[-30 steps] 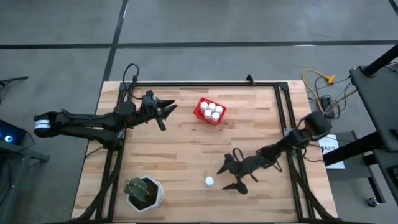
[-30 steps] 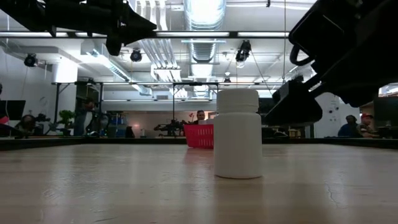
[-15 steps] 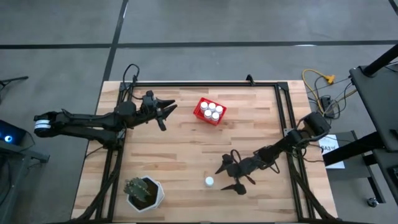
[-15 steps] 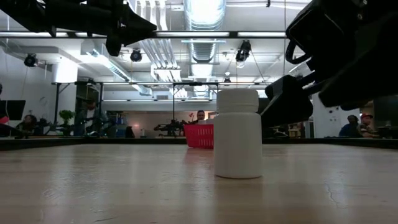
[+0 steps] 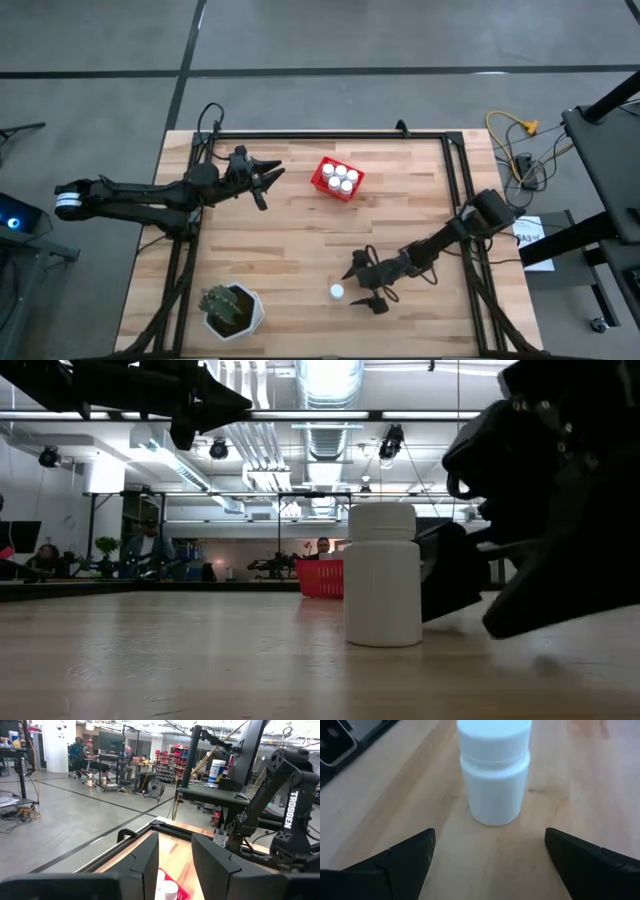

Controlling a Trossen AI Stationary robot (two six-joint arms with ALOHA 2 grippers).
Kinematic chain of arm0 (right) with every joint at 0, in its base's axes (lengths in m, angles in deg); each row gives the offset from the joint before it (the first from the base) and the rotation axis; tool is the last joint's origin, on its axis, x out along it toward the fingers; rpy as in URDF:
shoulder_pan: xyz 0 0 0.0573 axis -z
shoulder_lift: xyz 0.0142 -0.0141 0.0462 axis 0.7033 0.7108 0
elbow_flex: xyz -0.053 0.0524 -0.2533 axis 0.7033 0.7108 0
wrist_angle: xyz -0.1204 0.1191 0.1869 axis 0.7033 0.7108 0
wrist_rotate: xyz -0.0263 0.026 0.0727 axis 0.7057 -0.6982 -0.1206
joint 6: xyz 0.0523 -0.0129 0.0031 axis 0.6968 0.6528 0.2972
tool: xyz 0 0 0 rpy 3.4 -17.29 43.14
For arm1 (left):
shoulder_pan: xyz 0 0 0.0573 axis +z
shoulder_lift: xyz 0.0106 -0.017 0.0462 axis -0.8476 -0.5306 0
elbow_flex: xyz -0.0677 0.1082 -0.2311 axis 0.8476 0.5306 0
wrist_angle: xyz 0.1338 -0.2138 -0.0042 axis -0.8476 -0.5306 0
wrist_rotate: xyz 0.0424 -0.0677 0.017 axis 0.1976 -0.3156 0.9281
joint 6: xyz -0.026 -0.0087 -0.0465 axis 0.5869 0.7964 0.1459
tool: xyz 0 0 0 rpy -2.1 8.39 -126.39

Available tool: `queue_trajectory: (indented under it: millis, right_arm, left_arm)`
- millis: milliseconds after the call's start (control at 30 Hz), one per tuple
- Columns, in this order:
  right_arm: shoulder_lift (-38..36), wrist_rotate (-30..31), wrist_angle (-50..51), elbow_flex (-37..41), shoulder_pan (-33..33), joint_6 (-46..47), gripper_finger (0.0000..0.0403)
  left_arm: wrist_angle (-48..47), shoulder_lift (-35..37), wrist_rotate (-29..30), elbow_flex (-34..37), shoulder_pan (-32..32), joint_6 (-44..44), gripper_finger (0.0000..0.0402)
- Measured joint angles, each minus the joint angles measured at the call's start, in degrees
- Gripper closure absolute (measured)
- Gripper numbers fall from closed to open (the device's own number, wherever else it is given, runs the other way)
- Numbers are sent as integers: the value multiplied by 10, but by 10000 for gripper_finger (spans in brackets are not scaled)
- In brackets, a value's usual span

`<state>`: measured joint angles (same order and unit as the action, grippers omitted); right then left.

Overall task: Pick and place pill bottles into a basket
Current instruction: Put the white pill bottle into the red bin

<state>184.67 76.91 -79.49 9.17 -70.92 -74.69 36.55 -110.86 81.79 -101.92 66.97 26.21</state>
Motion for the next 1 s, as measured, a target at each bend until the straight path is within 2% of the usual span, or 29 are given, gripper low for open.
queue_trajectory:
  millis: [267, 1000]
  right_arm:
    - [40, -12, -26, -28, 0, 3, 37]
    - [42, 15, -28, -45, 15, 6, 37]
  left_arm:
    - [0, 1, -2, 0, 0, 0, 302]
    - [0, 0, -1, 1, 0, 0, 302]
